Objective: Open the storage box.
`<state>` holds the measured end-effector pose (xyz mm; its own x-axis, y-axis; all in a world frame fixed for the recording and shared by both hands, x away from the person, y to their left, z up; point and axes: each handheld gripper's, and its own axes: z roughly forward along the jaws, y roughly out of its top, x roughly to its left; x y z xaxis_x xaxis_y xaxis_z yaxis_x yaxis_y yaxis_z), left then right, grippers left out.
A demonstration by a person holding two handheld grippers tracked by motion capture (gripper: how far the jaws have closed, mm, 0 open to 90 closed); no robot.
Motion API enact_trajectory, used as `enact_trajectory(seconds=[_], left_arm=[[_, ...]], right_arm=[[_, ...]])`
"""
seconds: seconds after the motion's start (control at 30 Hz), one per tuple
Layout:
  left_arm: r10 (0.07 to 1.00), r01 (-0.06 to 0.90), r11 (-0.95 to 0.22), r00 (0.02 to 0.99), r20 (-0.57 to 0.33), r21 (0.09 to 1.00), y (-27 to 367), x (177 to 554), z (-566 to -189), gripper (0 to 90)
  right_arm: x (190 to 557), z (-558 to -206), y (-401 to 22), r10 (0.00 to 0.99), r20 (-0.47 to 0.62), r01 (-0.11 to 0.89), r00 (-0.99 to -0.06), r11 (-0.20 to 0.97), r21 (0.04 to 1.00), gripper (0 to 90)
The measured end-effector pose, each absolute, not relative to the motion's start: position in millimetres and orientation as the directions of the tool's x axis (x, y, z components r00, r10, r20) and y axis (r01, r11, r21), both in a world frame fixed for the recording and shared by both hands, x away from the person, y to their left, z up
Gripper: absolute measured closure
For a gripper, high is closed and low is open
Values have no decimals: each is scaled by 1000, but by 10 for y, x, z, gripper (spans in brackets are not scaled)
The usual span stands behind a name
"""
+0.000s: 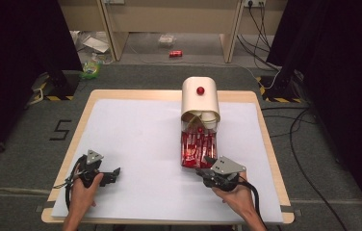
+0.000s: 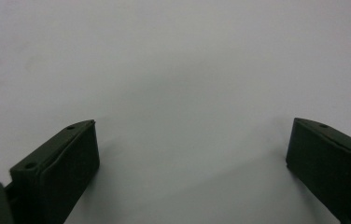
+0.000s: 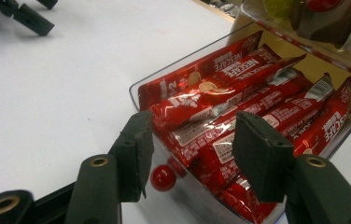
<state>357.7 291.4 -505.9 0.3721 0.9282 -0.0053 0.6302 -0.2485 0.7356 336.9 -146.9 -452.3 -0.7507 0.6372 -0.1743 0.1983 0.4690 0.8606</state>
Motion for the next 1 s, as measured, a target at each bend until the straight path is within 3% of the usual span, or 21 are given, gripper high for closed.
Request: enact_trajectory(seconds=[0.43,1.0], left_arm=[[928,632,-246,372,-9,735,2916,3580,-5060,19],[928,635,-246,372,-10,732,2919,3583,-5059,17]], right_arm=[[3449,-4473,-1325,713,-114,257,-692,391,883,398],[3686,-4434,-1245,772,-86,322,-630,361,875,399]])
